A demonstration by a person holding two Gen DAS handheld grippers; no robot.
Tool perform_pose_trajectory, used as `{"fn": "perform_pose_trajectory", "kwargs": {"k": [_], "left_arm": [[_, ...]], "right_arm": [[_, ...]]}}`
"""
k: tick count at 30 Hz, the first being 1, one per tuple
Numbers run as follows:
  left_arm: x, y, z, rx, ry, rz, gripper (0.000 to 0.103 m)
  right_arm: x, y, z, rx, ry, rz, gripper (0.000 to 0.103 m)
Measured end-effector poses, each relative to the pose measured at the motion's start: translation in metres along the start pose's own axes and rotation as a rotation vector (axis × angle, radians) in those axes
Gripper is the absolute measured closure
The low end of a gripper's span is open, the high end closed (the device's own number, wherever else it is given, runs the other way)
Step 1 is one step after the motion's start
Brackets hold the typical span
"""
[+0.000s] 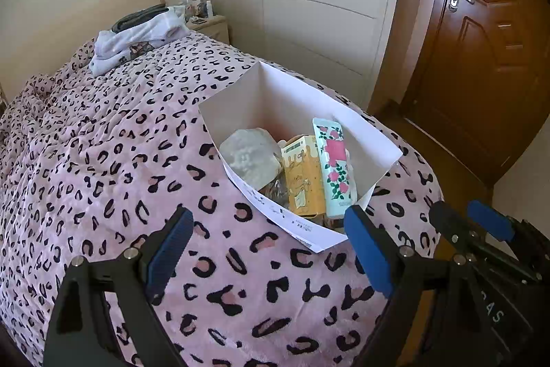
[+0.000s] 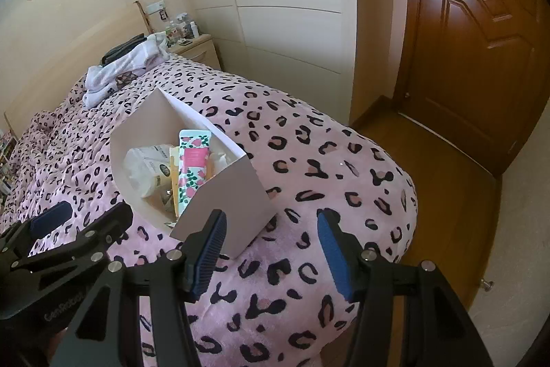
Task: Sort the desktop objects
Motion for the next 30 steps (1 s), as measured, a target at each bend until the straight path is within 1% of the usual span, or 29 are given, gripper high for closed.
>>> {"fn": "perform_pose_trajectory", "kwargs": {"k": [3, 10, 22, 30], "left_arm": [[0.000, -0.001, -0.002, 0.002, 0.015, -0.005, 0.012], [0.005, 0.002, -0.004, -0.015, 0.050, 0.020, 0.012], [0.007, 0.004, 0.000, -0.015, 0.033, 0.018, 0.012], [0.011, 0.004, 0.002, -0.014, 0.023, 0.031, 0.012]], "right_arm": [[0.001, 0.000, -0.002, 0.004, 0.004, 0.002, 0.046], [0.002, -0.002, -0.004, -0.003, 0.015, -0.001, 0.046], [0.004, -0.003, -0.002, -0.016, 0.016, 0.005, 0.046], [0.003, -0.005, 0.001, -0.020, 0.005, -0.002, 0.046]]}}
Point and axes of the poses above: each gripper's, at about its wrist camera, not at the fingertips, and x roughly the way its jaws point, z to its left, y to its underside, the point moved 10 cm from there along x, roughly the way its jaws point, and after that the axes turned 4 degrees about -y, right-handed, at the moved point
